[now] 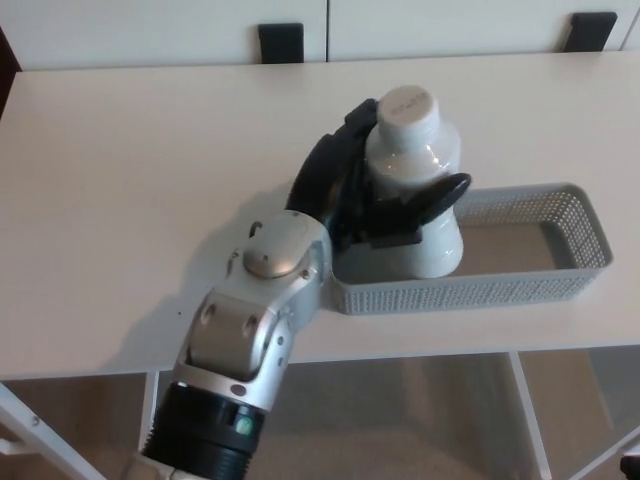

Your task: The robot walk up to a desk on which a bottle is kept on the left hand side and a container is kept on the right hand side. The robot uses its left hand to pick up the bottle and places it in the container.

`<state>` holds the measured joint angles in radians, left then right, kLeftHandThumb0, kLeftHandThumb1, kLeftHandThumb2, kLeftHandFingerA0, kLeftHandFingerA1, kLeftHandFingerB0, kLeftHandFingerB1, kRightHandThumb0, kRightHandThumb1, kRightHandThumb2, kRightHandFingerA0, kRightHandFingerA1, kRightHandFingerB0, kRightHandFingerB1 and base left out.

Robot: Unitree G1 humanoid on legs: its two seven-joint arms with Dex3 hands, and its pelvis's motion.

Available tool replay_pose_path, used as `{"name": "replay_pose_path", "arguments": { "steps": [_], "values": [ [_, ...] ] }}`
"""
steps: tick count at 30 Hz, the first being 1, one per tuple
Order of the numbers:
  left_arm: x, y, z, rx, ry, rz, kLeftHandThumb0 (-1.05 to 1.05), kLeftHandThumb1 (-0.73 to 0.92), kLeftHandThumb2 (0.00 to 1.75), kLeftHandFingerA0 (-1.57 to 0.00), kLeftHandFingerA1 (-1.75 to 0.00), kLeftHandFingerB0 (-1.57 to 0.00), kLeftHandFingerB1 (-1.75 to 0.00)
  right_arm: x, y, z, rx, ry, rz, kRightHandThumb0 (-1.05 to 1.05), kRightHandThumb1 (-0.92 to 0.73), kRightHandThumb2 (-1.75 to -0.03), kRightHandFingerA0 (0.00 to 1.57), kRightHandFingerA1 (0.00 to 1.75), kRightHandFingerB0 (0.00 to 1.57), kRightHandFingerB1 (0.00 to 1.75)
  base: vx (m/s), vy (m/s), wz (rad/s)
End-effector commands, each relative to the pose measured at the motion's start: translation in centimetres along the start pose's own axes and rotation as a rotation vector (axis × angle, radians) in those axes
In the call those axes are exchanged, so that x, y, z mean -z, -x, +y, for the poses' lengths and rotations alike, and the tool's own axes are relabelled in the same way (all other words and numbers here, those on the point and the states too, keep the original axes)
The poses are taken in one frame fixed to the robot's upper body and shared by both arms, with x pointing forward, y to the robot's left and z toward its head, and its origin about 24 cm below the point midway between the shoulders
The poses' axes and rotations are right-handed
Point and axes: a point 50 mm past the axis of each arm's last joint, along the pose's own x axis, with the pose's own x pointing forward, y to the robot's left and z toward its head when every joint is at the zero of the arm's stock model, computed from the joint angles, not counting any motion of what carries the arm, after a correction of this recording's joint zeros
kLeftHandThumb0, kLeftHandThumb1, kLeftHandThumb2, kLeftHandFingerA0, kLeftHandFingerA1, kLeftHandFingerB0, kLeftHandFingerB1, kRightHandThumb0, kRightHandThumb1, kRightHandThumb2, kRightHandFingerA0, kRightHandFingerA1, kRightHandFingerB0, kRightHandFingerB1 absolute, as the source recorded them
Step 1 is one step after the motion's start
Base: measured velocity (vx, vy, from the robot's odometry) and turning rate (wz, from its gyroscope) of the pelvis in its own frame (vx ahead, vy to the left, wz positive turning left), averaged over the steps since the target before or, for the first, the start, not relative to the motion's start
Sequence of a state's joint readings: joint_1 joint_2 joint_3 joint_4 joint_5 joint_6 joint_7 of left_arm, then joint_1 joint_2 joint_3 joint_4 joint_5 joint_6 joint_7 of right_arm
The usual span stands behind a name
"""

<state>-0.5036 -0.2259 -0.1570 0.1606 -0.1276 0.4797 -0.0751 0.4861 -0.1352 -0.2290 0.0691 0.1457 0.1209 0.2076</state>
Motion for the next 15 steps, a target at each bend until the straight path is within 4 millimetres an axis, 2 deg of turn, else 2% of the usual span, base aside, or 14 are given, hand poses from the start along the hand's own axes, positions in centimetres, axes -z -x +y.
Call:
{"name": "replay_pose_path", "arguments": {
  "steps": [1,5,6,8,9,15],
  "values": [
    [-1.1,-0.2,0.9,0.067,-0.016,0.008,-0.90,0.54,0.90,0.00,0.00,0.00,0.00,-0.1,-0.2,-0.6,-0.002,0.013,0.016,-0.36,-0.58,-0.56,0.49,0.54,0.50,0.49,0.00,0.000,0.00],
    [-2.2,0.0,1.4,0.055,-0.063,-0.027,-0.90,0.55,0.92,0.00,-0.03,0.00,0.00,-0.1,-0.3,-0.7,-0.002,0.015,0.025,-0.34,-0.58,-0.57,0.49,0.53,0.47,0.48,0.00,0.000,0.00],
    [-2.8,0.0,1.5,0.057,-0.068,-0.044,-0.89,0.55,0.93,-0.04,-0.11,0.00,0.00,-0.2,-0.3,-0.7,0.002,0.015,0.024,-0.33,-0.58,-0.57,0.50,0.52,0.47,0.46,0.00,0.000,0.00],
    [-3.5,0.0,1.5,0.059,-0.073,-0.062,-0.89,0.55,0.93,-0.04,-0.11,0.00,0.00,-0.4,-0.4,-0.7,0.006,0.016,0.023,-0.33,-0.58,-0.57,0.50,0.52,0.47,0.46,0.00,0.000,0.00],
    [-4.0,0.0,1.5,0.062,-0.069,-0.076,-0.88,0.53,0.91,0.00,0.00,0.00,0.00,-0.4,-0.4,-0.7,0.007,0.021,0.022,-0.33,-0.58,-0.57,0.49,0.52,0.47,0.46,0.00,0.000,0.00],
    [-8.0,0.8,1.0,0.104,-0.165,-0.210,-0.88,0.51,0.91,0.00,0.00,0.00,0.00,-0.8,-0.6,-0.9,0.000,0.023,0.012,-0.32,-0.60,-0.57,0.47,0.51,0.48,0.47,0.00,0.000,0.00]
  ]
}}
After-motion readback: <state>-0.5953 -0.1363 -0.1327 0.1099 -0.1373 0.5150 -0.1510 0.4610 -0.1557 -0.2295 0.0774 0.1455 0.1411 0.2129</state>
